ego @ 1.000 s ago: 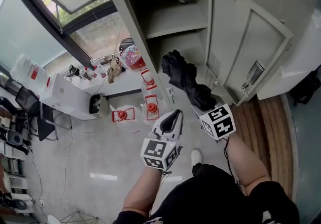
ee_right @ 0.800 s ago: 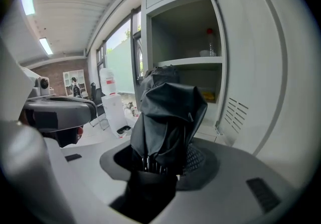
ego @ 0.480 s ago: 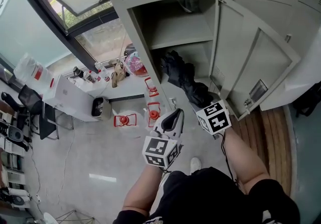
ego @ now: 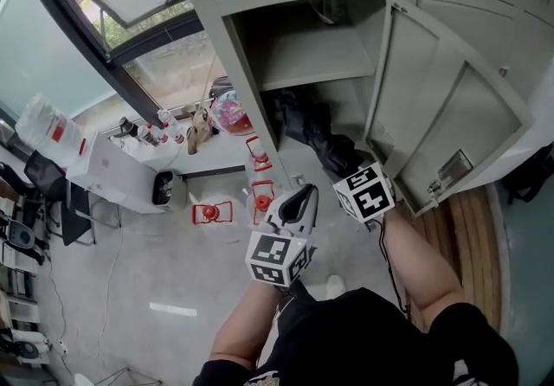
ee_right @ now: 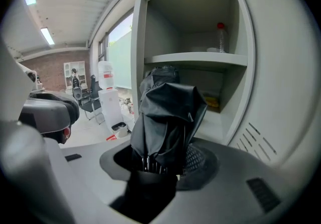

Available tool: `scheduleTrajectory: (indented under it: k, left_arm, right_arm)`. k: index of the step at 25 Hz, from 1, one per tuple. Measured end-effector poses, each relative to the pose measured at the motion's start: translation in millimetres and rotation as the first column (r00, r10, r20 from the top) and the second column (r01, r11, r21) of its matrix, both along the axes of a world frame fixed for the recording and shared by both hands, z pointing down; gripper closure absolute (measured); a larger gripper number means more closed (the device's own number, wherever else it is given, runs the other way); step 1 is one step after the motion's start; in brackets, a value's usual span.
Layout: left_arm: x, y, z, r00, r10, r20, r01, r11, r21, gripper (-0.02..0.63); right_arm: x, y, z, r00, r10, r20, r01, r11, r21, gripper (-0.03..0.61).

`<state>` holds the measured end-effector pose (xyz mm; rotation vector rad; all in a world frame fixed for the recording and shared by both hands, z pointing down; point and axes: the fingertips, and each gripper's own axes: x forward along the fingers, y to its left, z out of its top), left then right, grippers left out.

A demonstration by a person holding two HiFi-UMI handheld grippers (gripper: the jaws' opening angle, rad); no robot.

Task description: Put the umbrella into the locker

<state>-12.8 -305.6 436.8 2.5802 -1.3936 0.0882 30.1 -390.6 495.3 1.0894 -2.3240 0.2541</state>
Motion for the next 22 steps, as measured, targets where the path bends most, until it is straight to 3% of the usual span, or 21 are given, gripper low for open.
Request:
scheduleTrajectory:
  k: [12,22]
  left_arm:
    - [-18.7,-46.5,-3.4,0.997,0.082,0.009,-0.082,0.997,0.006,0.586]
    - [-27.4,-76.9,9.3,0.994,0.109,0.016,-0.109,0.994,-0.006,0.586]
  right_arm:
    - [-21.2,-65.2,-0.7,0.997,0.078,-0.015,-0.077,0.997,0.015,0.336]
    - [-32.5,-115.5,13.8,0.994,0.083,-0.068,-0.081,0.996,0.031,0.336]
